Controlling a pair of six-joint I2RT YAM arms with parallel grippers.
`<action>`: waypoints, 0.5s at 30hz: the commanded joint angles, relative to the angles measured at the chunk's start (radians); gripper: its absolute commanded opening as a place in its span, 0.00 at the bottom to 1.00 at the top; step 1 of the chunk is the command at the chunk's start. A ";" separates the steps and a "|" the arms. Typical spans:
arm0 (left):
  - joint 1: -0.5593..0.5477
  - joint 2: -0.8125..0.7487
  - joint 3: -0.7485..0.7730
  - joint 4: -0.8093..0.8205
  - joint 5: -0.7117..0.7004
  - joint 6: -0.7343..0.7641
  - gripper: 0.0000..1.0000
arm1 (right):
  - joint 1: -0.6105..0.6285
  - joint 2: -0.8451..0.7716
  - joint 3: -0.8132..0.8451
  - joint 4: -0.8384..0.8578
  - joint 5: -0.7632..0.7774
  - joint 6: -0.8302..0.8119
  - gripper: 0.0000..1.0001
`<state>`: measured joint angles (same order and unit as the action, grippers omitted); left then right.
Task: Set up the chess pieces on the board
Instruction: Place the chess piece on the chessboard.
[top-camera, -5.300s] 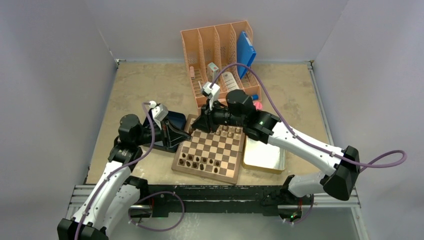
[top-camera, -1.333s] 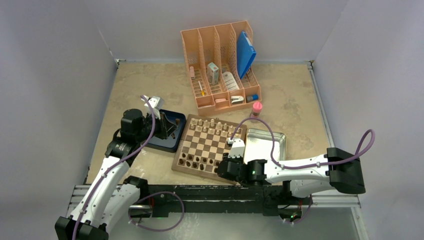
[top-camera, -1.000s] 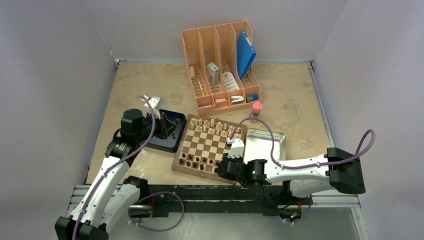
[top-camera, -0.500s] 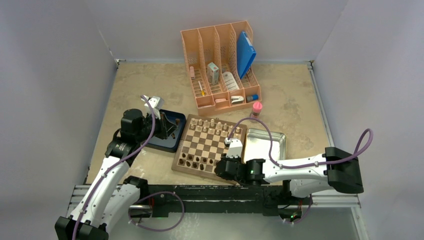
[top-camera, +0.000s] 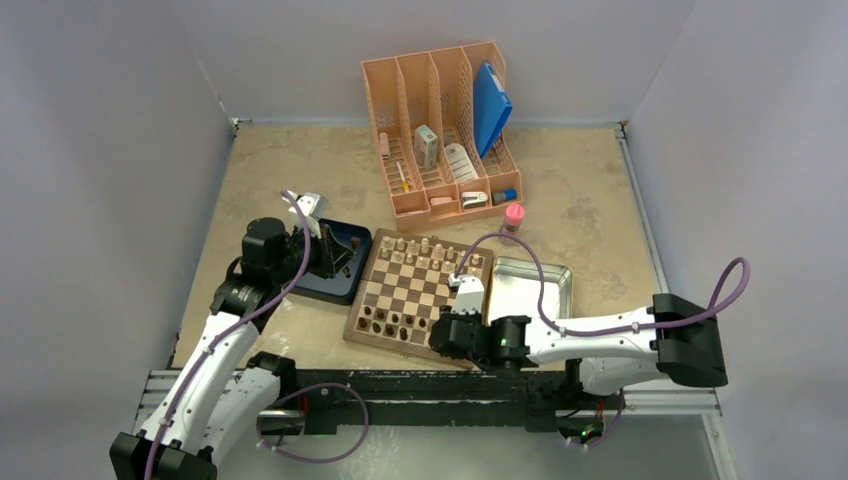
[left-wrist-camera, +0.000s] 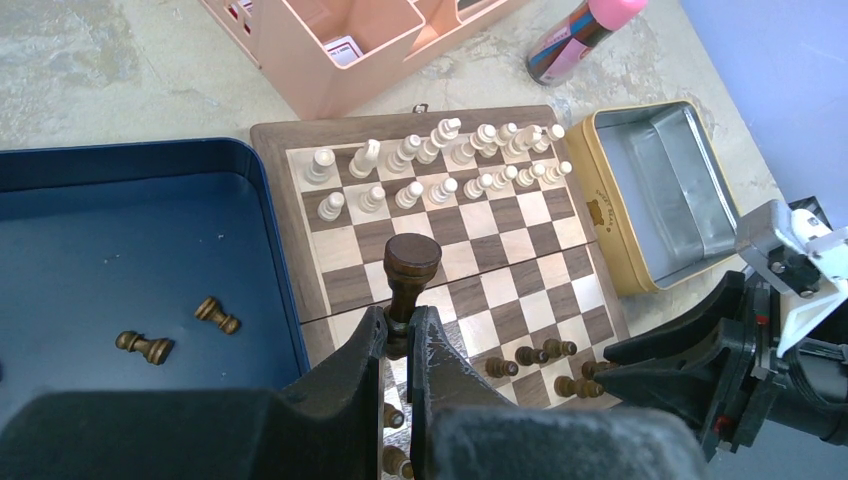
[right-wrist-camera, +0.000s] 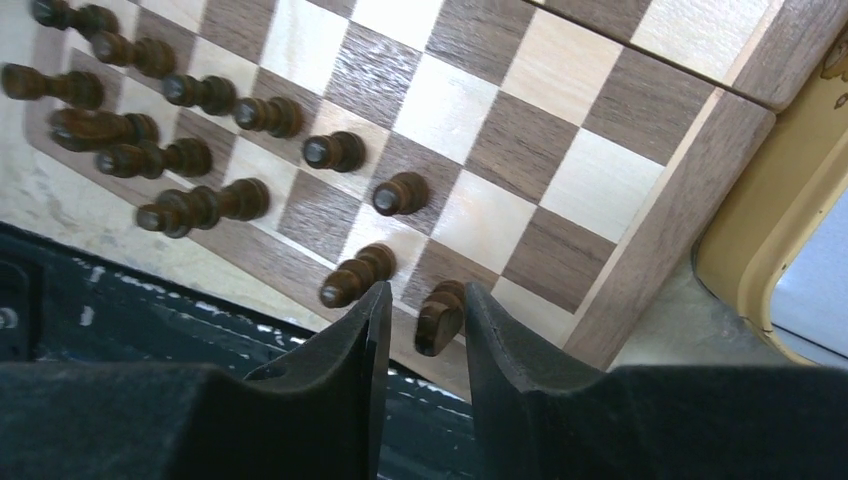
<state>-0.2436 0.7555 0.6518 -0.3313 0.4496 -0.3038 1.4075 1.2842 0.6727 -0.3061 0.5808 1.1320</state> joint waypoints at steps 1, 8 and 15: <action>-0.003 -0.004 0.018 0.035 0.004 -0.032 0.00 | 0.005 -0.040 0.088 -0.040 0.032 -0.001 0.38; -0.003 0.008 0.073 -0.011 0.063 -0.165 0.00 | 0.005 -0.145 0.161 -0.076 0.082 -0.059 0.43; -0.003 0.023 0.095 0.071 0.315 -0.420 0.00 | 0.005 -0.227 0.220 0.099 0.212 -0.234 0.43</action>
<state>-0.2436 0.7769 0.7017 -0.3492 0.5915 -0.5396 1.4075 1.0973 0.8295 -0.3302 0.6754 1.0271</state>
